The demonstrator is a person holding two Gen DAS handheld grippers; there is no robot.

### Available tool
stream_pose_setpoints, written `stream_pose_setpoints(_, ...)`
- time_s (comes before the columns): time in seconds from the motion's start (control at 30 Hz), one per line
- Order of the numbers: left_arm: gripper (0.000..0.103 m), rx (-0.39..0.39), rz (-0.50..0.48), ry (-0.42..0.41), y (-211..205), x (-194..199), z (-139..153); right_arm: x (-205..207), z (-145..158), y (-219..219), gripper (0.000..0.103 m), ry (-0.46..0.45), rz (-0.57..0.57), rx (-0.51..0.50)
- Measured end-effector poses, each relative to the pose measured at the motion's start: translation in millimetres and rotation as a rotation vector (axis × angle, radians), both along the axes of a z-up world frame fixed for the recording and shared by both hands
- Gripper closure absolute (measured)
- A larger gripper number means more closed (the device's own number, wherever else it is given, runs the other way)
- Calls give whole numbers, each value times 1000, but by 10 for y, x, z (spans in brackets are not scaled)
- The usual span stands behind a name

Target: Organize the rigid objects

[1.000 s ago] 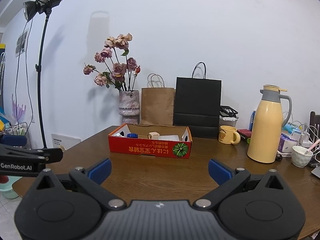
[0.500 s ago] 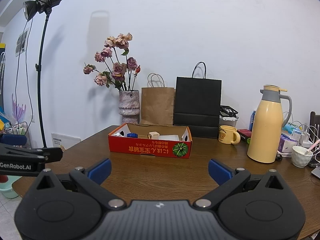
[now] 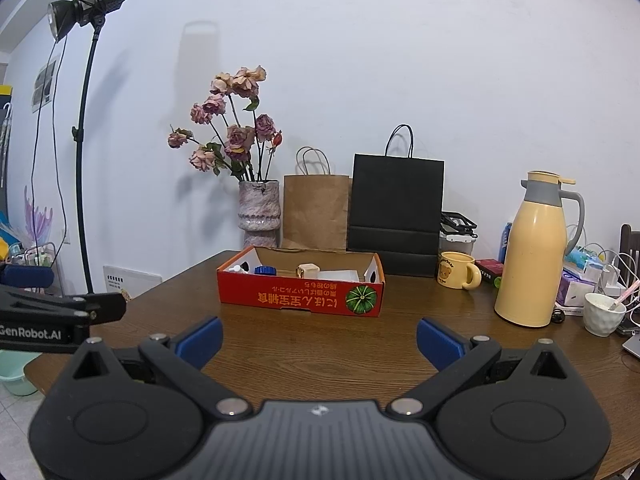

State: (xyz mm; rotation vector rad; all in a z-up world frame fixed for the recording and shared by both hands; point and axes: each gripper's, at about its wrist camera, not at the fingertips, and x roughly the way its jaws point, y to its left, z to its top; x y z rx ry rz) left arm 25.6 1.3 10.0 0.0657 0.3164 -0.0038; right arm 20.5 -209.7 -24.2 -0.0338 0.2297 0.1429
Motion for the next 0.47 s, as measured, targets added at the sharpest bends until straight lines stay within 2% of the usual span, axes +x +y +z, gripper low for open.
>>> stream_pose_setpoints(0.47, 0, 0, -2, 5, 20, 17, -20, -1, -22, 38, 0, 3, 3, -4)
